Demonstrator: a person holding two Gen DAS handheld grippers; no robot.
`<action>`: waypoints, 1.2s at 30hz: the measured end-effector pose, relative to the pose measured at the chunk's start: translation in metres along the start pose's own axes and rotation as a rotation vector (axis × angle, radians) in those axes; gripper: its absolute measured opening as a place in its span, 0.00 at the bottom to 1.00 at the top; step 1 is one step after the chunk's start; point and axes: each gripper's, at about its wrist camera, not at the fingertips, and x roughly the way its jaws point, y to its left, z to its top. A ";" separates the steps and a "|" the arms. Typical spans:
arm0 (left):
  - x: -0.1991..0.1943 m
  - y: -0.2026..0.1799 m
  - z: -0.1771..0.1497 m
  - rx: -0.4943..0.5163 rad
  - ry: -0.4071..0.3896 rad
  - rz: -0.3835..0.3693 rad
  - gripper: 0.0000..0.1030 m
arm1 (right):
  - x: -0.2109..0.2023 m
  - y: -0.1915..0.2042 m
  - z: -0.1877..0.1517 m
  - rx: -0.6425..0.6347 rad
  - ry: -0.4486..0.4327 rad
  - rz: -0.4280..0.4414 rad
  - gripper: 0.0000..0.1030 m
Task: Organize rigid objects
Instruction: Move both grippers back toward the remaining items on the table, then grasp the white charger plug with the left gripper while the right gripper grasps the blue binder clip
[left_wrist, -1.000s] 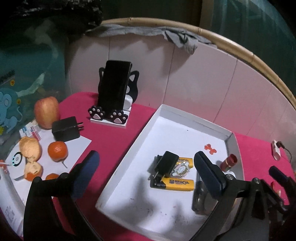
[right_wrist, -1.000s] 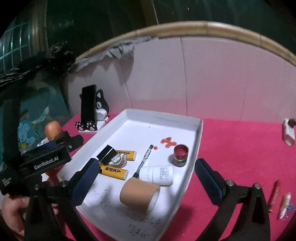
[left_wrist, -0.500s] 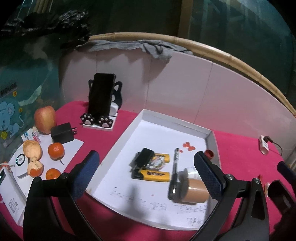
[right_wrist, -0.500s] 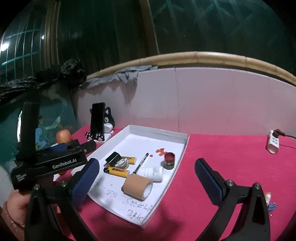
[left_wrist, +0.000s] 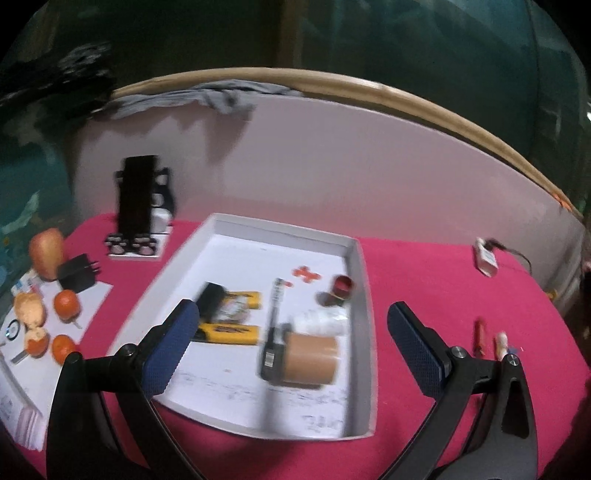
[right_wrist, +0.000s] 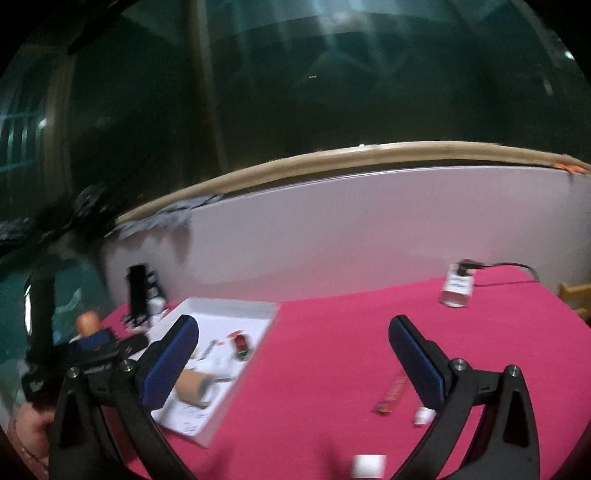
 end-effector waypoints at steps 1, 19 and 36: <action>0.002 -0.008 -0.001 0.016 0.011 -0.019 1.00 | -0.004 -0.011 0.000 0.013 -0.006 -0.027 1.00; 0.052 -0.183 -0.085 0.354 0.333 -0.367 1.00 | -0.033 -0.136 -0.039 0.232 0.059 -0.290 1.00; 0.081 -0.220 -0.100 0.450 0.365 -0.350 0.29 | -0.004 -0.176 -0.065 0.262 0.247 -0.305 1.00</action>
